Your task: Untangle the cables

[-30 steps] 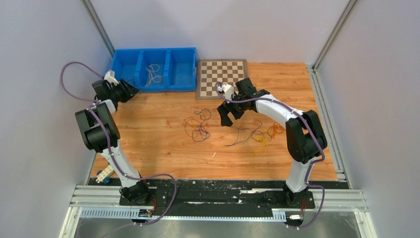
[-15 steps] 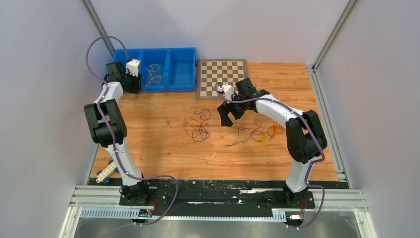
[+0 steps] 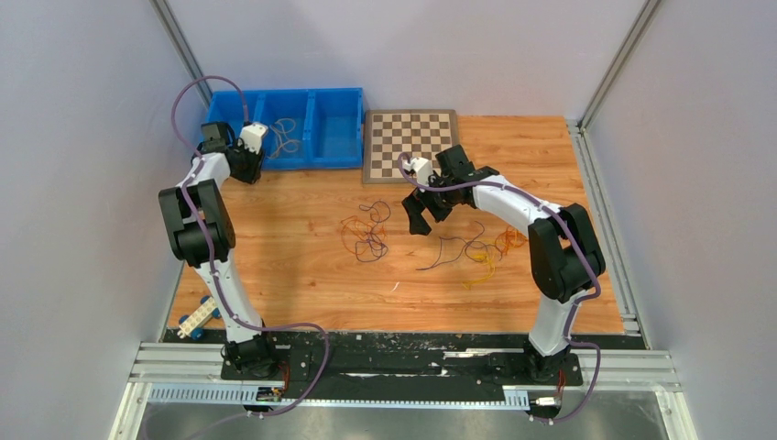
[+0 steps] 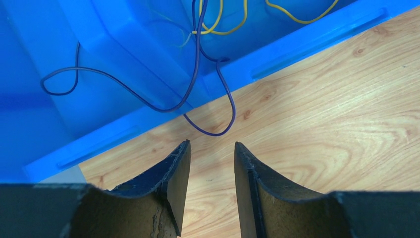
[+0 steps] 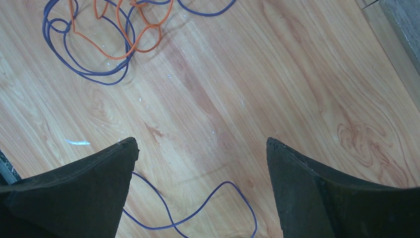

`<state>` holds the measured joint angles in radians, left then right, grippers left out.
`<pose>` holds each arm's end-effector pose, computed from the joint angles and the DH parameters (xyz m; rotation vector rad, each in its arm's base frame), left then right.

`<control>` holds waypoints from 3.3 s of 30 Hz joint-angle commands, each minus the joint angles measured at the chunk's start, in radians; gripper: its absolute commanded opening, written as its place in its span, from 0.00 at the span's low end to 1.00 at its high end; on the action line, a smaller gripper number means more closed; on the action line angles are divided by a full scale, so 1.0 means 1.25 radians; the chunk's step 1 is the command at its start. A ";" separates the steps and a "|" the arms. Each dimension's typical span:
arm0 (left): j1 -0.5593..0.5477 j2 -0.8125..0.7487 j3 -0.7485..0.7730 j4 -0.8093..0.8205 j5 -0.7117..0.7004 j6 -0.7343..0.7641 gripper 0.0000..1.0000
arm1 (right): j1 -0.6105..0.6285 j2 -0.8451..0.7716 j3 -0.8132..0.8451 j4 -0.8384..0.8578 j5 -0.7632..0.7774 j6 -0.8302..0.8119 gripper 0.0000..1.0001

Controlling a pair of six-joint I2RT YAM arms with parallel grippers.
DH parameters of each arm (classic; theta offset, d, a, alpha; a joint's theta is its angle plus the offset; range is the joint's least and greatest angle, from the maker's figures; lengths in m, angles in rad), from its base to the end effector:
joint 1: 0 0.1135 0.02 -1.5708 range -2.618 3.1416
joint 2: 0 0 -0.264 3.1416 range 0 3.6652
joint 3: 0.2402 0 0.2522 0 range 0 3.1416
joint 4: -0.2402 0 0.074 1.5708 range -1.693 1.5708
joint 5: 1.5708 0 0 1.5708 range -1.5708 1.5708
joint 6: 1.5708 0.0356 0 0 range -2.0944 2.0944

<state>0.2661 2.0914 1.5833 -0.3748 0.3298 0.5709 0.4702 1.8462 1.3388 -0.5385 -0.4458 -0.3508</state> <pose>0.4496 0.1106 0.1926 0.5029 2.3371 -0.0155 0.3391 0.1896 0.2091 -1.1727 2.3011 0.6246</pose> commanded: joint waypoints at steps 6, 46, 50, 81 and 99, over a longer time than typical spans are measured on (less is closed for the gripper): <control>-0.032 0.031 0.022 0.068 -0.037 0.026 0.46 | 0.003 -0.014 0.011 0.005 0.006 -0.010 1.00; 0.008 -0.184 -0.108 0.304 -0.079 -0.167 0.00 | -0.004 -0.051 -0.035 0.005 0.008 -0.011 1.00; 0.035 -0.143 -0.017 0.262 -0.087 -0.231 0.00 | -0.008 -0.050 -0.033 0.005 0.002 -0.008 1.00; 0.042 -0.152 0.265 -0.145 0.346 -0.248 1.00 | -0.171 -0.137 -0.029 -0.081 -0.109 -0.031 1.00; -0.423 -0.401 -0.164 -0.280 0.436 -0.114 0.97 | -0.550 -0.274 -0.112 -0.357 0.088 -0.319 0.96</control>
<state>-0.2661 1.6276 1.3590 -0.7563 0.8627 0.4366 -0.1165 1.5284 1.2030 -0.9428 -0.4717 -0.6147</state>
